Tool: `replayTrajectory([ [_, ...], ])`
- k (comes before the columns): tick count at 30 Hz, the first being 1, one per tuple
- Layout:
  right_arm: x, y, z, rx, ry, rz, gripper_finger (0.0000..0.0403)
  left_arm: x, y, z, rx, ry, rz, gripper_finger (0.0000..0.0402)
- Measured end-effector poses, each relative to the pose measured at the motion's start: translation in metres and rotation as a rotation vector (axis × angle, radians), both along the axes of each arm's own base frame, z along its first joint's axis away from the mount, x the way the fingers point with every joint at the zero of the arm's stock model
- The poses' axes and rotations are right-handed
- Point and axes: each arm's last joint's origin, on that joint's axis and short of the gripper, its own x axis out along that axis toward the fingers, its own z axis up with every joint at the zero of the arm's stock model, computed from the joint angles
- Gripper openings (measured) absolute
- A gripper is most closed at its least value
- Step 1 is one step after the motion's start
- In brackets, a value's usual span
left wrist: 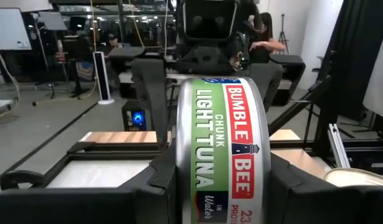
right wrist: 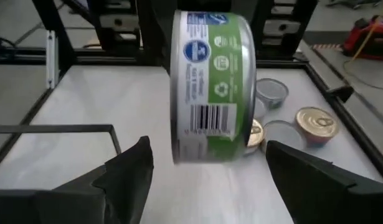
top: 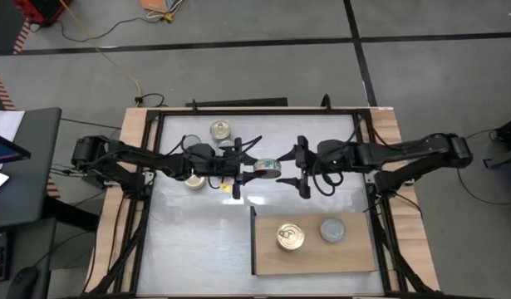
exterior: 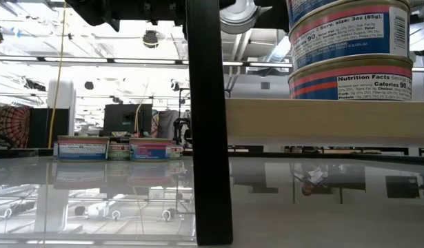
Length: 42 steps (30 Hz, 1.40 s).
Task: Stack canned seafood by type on shelf
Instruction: Stack the green tuna can on top of the green tuna can on the shelf
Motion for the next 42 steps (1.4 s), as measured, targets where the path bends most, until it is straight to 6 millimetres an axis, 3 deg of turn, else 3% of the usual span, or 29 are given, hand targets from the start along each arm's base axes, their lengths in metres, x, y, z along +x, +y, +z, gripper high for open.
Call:
replayTrajectory([
  [8,0.011,0.0,0.006,-0.009,-0.114,0.015,0.0297,0.0,-0.002,0.001,-0.002,-0.006,-0.009,0.0126],
  [12,0.013,0.0,0.007,-0.013,-0.133,0.019,0.0244,0.0,-0.005,0.0,-0.001,0.001,-0.017,0.0126],
  [16,0.014,0.001,0.005,-0.007,-0.124,0.019,0.0165,0.0,-0.007,-0.002,0.003,0.018,-0.019,0.0128],
  [25,0.009,0.002,0.004,0.023,-0.087,0.016,0.0163,-0.006,-0.01,-0.003,0.039,0.099,0.0,0.0216],
  [31,-0.009,0.006,0.014,0.062,0.048,0.012,0.0163,-0.044,-0.008,0.028,0.168,0.162,0.183,0.0255],
  [35,-0.025,0.012,0.029,0.08,0.118,0.097,0.0163,-0.065,-0.017,0.039,0.177,0.192,0.155,0.0256],
  [37,-0.031,0.015,0.034,0.145,0.18,0.169,0.0163,-0.07,-0.026,0.036,0.182,0.216,0.121,0.0256],
  [42,-0.048,0.015,0.039,0.417,0.417,0.198,0.017,-0.075,-0.049,0.006,0.212,0.306,0.137,0.0255],
])
